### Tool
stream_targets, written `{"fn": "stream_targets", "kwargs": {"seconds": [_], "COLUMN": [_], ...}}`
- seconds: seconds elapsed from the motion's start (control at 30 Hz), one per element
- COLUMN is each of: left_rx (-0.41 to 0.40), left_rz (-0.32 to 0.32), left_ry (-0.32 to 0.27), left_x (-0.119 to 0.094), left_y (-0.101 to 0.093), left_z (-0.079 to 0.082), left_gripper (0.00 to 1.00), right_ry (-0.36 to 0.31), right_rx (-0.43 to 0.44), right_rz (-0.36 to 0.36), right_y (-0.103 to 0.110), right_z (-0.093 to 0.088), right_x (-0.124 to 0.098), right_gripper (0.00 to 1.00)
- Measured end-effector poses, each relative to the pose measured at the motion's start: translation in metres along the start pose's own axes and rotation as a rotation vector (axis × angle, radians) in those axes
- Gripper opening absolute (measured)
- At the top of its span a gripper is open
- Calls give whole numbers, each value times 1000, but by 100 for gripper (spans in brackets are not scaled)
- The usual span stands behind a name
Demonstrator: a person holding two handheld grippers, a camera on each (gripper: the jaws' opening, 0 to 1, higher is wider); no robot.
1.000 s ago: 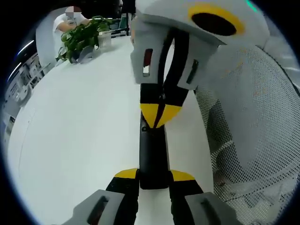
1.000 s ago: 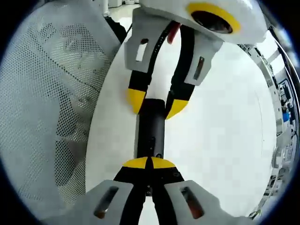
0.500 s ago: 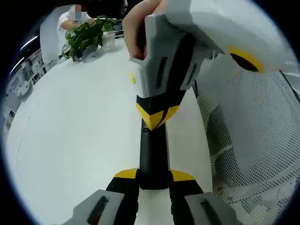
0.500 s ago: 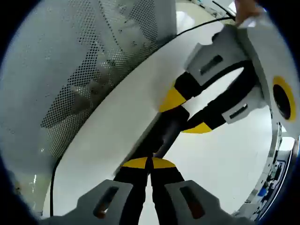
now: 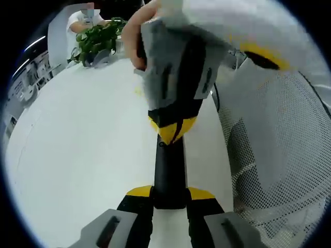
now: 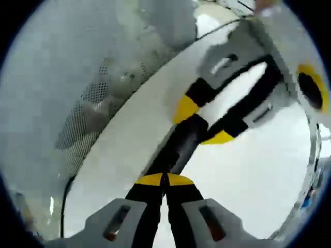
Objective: Press the specified remote control buttons in sequence, fully releasing each button before pressing the next.
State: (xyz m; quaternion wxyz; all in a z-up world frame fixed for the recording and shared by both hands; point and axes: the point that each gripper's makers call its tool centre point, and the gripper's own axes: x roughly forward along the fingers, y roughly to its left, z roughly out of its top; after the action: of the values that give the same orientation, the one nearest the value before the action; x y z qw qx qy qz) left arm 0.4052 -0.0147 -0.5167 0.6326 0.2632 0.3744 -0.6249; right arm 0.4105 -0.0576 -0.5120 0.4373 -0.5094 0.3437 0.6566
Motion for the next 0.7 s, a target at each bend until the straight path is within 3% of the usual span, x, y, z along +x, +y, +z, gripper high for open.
{"fn": "stream_targets", "kwargs": {"seconds": [0.03,0.07,0.13,0.2,0.37,0.47,0.53,0.57,0.7], "left_rx": [0,0,5,7,4,3,2,1,-1], "left_rz": [0,0,1,1,0,-1,-2,-2,-2], "left_ry": [0,0,2,2,0,-1,-1,-2,-4], "left_x": [0,0,0,0,0,0,0,0,0], "left_y": [0,0,0,0,0,0,0,0,-1], "left_z": [0,0,0,0,0,0,0,0,0], "left_gripper": [25,25,25,25,25,25,25,25,25], "right_ry": [-48,-78,-133,-144,-137,-93,-54,-35,-24], "right_rx": [166,262,391,482,549,464,533,611,799], "right_rz": [24,49,106,132,120,114,118,129,184], "right_y": [-2,-2,-3,-3,-12,-12,-12,-13,-15], "right_z": [0,0,-1,-3,-4,-4,-5,-5,-7], "right_x": [-1,-1,-2,-2,1,1,2,2,3], "right_gripper": [0,0,0,0,0,0,0,0,0]}}
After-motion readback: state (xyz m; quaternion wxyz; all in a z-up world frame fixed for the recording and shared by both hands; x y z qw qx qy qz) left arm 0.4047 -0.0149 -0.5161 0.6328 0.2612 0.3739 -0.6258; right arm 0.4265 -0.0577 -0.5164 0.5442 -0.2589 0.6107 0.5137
